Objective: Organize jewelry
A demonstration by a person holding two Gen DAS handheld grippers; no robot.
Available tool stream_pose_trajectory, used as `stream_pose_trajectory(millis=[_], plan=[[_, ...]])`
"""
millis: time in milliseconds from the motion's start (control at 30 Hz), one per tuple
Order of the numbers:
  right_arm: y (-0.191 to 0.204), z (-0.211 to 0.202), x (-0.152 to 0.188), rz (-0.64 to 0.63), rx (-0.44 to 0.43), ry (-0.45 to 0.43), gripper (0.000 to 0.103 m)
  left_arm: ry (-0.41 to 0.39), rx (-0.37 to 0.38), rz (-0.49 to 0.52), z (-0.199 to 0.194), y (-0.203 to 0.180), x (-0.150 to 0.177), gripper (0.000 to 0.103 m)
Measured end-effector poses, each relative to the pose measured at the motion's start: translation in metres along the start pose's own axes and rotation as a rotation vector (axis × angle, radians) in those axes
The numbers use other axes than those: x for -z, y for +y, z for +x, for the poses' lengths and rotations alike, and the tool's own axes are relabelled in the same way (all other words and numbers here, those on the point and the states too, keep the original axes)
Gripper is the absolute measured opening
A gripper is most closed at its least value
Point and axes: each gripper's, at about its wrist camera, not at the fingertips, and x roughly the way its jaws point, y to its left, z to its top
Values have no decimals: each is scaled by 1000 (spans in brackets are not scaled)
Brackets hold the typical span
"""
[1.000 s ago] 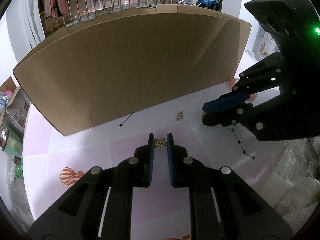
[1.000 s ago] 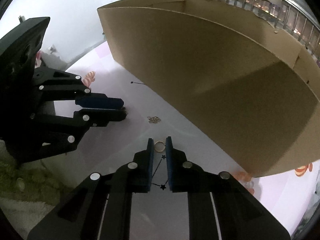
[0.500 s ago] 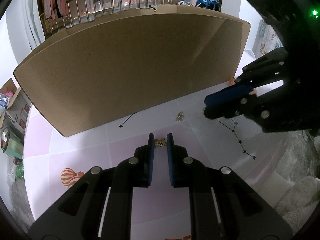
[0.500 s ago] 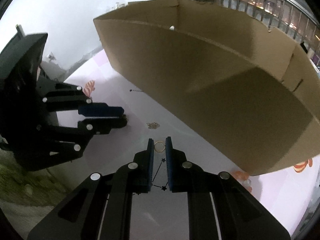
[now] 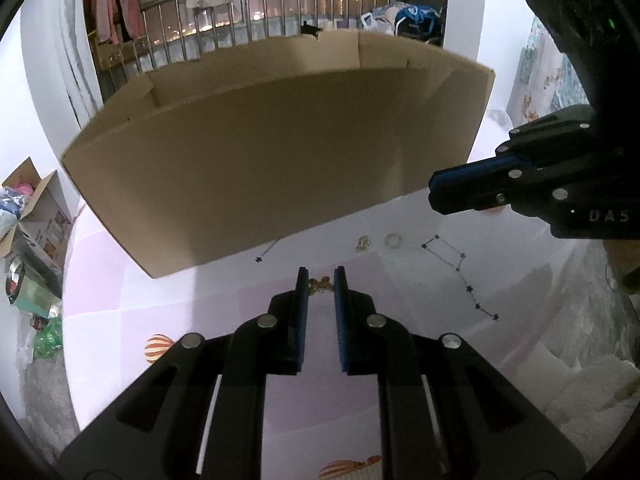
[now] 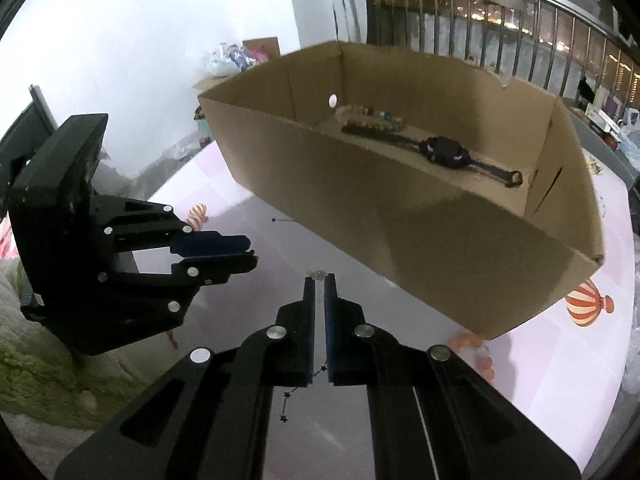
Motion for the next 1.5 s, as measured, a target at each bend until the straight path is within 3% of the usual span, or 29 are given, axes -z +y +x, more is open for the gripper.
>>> stream_pose_trajectory(millis=[200, 333, 400, 700, 833, 867, 1500], plan=[[5, 6, 2, -2, -4, 5, 5, -9, -7, 0, -9, -2, 1, 11], [6, 20, 2, -17, 22, 37, 22, 7, -13, -5, -5, -4, 2, 11], [3, 30, 1, 3, 33, 51, 25, 8, -11, -10, -4, -5, 1, 11], [6, 60, 4, 118, 115, 70, 25, 24, 0, -22, 6, 0, -1, 11], [16, 65, 6, 110, 199, 49, 18, 32, 2, -32, 10, 4, 1, 11], [17, 66, 6, 116, 198, 47, 12, 33, 3, -35, 11, 5, 1, 11], [11, 46, 13, 165, 185, 24, 11, 20, -4, -45, 8, 7, 4, 11]])
